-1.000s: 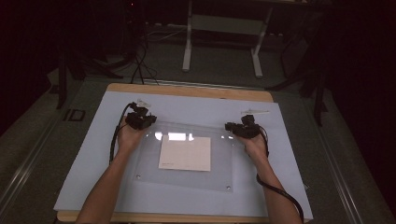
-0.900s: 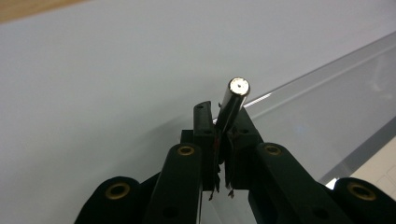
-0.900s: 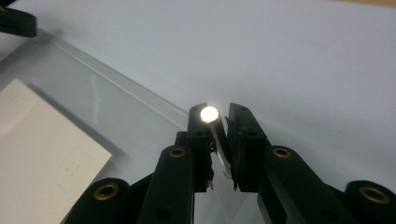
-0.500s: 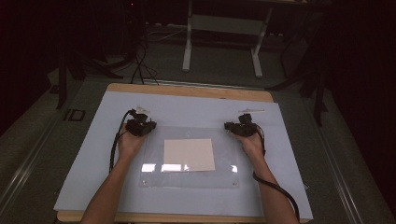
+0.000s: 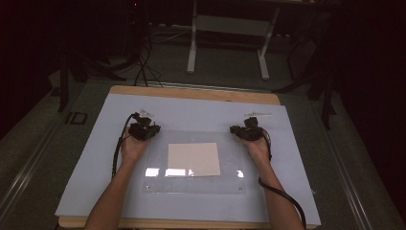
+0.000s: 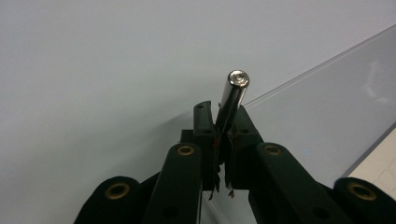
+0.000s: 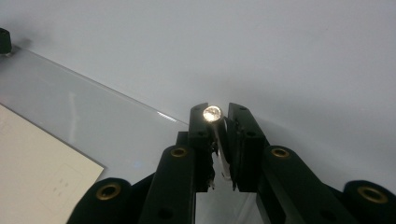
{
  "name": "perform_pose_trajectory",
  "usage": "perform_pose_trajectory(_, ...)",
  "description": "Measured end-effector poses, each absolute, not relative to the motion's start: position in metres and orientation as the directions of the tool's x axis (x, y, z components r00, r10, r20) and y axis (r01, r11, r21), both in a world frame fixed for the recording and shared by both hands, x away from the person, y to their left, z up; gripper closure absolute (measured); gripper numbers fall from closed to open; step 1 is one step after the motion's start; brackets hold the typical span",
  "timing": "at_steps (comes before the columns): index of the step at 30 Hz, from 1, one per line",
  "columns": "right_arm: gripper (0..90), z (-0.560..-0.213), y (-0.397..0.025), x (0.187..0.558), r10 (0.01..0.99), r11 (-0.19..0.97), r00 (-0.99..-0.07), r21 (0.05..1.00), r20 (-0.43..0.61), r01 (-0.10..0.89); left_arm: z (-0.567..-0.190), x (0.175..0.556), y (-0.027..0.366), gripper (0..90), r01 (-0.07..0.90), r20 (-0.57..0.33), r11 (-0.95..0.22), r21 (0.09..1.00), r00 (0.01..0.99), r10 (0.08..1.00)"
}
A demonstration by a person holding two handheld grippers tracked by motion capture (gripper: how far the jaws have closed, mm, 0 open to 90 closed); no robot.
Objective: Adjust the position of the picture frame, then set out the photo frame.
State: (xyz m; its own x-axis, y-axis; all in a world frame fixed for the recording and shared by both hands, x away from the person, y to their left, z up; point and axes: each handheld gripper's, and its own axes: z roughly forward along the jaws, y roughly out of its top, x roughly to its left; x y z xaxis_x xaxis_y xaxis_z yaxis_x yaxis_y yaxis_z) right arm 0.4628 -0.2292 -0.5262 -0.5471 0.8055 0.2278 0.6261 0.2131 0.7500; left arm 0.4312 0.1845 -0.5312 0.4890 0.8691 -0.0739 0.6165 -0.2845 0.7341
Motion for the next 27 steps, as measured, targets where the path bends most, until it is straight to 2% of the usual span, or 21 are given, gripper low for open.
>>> perform_pose_trajectory(14, 80.5, -0.528, -0.230, 0.461, 0.805, 0.208, -0.549, 0.759, 0.225, 0.617, -0.536, 0.428, 0.191, 82.8, 0.598, -0.124, -0.234, 0.767, 0.496, 0.859)
perform_pose_trajectory(24, 80.2, -0.530, -0.231, 0.460, 0.799, 0.196, -0.554, 0.770, 0.234, 0.608, -0.530, 0.415, 0.209, 78.5, 0.525, -0.183, -0.144, 0.839, 0.521, 0.834)
perform_pose_trajectory(27, 80.0, -0.530, -0.232, 0.460, 0.798, 0.191, -0.554, 0.771, 0.238, 0.607, -0.527, 0.414, 0.209, 81.2, 0.505, -0.167, -0.153, 0.850, 0.532, 0.830)
